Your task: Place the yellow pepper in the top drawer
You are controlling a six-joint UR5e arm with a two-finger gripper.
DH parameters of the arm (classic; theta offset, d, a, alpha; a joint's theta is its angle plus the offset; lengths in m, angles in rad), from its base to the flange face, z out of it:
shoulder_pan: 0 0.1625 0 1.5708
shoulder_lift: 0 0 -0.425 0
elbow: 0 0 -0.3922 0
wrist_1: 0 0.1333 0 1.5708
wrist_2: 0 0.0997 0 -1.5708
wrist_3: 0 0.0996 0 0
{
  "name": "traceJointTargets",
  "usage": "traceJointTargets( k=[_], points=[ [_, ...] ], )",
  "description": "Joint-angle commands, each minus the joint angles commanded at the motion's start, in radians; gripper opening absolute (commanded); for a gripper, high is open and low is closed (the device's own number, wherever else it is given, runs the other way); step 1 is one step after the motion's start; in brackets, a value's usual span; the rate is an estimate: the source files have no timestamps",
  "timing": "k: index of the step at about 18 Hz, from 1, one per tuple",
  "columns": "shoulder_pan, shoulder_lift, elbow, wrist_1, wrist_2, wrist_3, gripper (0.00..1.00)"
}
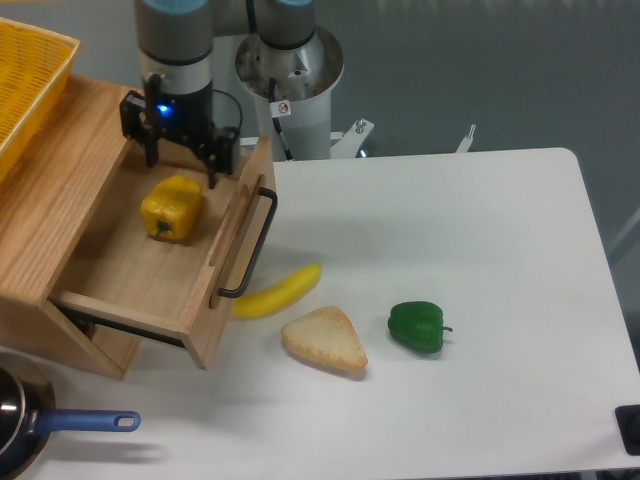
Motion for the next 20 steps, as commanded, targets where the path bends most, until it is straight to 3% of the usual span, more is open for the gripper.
traceJointTargets(
  k=[5,11,14,16,20],
  points=[
    [0.104,0.002,0.029,0.002,-0.011,0.002,1.0],
    [0.302,-0.035,0.026,0.041,-0.006,0.067,1.0],
    [0.374,-0.077,0.028,0.052,-0.003,0.161,1.0],
    [0.419,-0.115,0.028,0.057,0.017,0.311,1.0],
    [0.451,-0.169,0.032,0.09,0.066,0.488,1.0]
  ],
)
